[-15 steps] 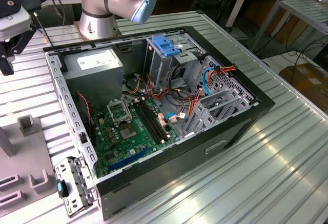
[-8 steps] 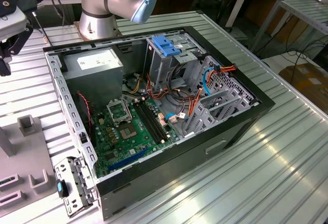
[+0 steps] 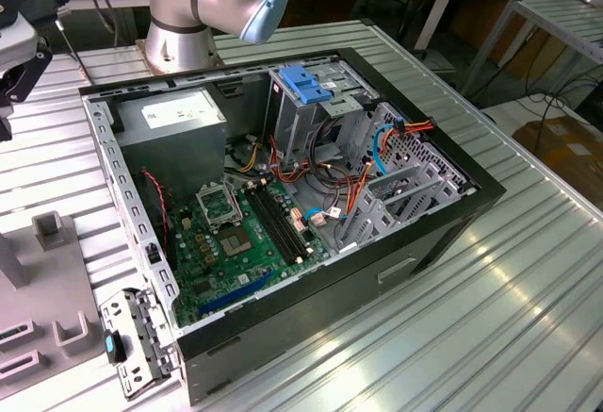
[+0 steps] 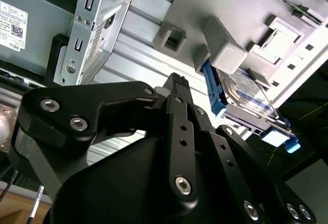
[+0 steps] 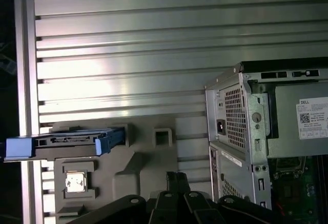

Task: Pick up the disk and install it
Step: 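Reach for the disk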

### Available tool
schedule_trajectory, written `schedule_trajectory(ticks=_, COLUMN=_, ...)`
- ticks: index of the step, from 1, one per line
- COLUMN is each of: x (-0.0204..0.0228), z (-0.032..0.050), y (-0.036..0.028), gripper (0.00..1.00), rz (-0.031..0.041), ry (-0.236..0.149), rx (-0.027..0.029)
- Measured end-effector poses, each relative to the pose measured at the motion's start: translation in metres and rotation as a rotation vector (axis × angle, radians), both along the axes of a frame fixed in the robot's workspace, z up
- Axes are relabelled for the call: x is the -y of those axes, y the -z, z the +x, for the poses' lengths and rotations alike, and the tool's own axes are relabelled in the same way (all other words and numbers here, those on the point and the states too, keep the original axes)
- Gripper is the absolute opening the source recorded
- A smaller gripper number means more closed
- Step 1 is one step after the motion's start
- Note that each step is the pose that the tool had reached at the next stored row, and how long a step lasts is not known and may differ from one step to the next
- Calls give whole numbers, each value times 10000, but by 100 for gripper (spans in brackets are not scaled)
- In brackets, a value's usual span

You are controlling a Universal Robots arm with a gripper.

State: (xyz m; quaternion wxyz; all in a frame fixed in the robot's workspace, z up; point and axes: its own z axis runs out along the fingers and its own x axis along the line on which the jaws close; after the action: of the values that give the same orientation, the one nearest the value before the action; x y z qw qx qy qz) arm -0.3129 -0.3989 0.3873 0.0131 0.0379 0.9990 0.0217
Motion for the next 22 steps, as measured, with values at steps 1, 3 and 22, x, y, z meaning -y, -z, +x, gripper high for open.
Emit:
schedule_trajectory(ticks=1, x=0, z=-5, y=0, gripper=11, rz=0, ry=0, rx=0)
schedule_trajectory(ticks=3, x=0, z=-18, y=1, gripper=11, rz=1, ry=0, rx=1)
schedule_trajectory(ticks=22, x=0, z=-151, y=7, gripper=11, rz=0, ry=0, rx=0)
